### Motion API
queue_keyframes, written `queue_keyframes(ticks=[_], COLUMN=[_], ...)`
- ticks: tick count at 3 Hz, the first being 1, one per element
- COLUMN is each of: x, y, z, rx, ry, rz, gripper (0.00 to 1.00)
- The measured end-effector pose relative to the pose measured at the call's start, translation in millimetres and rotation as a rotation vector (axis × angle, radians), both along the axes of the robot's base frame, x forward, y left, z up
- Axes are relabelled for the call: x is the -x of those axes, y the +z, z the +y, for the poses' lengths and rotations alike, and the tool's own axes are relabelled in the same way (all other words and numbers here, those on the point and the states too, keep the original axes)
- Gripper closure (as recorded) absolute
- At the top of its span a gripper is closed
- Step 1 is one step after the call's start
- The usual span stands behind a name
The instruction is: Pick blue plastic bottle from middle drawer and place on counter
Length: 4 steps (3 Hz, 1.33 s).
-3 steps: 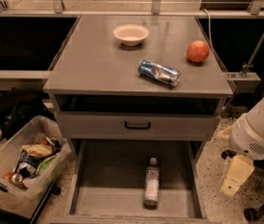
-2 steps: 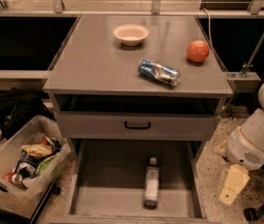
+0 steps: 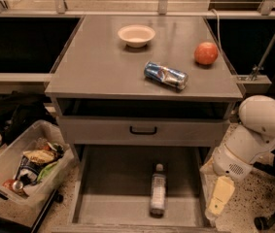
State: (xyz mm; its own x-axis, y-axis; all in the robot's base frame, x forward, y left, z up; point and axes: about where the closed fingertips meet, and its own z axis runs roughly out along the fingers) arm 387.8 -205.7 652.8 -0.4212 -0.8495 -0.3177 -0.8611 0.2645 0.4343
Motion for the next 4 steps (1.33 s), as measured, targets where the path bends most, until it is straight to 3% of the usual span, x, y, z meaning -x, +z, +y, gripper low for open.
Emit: queue_keyframes(ticks=[1,2,4], x=[5,-10,-17], y=[-6,3,4], z=[16,30,32], rx=[0.047,0.102,0.102], ry=[0.008,-0.013,-0.024], rz=[-0.060,-0.211,-0.241], gripper=[0.00,0.00,0.00])
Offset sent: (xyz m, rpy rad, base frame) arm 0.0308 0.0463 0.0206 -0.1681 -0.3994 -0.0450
